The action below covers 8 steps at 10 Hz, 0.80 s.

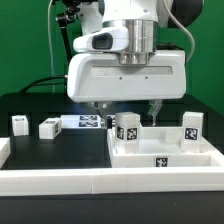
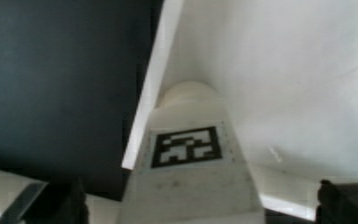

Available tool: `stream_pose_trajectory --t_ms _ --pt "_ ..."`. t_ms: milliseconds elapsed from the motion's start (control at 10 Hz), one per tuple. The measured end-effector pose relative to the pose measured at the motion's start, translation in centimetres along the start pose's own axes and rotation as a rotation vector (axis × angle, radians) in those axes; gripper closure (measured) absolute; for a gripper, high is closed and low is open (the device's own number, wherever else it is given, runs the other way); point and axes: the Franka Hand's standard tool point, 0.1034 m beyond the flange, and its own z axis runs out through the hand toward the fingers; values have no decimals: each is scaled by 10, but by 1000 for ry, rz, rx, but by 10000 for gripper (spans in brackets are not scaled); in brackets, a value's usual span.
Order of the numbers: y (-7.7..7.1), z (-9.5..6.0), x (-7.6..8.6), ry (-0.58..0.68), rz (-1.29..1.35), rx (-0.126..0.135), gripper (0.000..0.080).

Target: Assemble square table

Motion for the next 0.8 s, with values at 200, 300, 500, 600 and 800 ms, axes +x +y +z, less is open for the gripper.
stream_pose_trajectory --t_ms 200,300,500,600,800 --pt "0 0 0 -1 24 0 413" --pt "0 0 0 -1 24 0 413" --pt "0 0 0 -1 49 0 512" --pt "0 0 0 -1 60 0 511" --pt "0 0 0 0 207 1 511"
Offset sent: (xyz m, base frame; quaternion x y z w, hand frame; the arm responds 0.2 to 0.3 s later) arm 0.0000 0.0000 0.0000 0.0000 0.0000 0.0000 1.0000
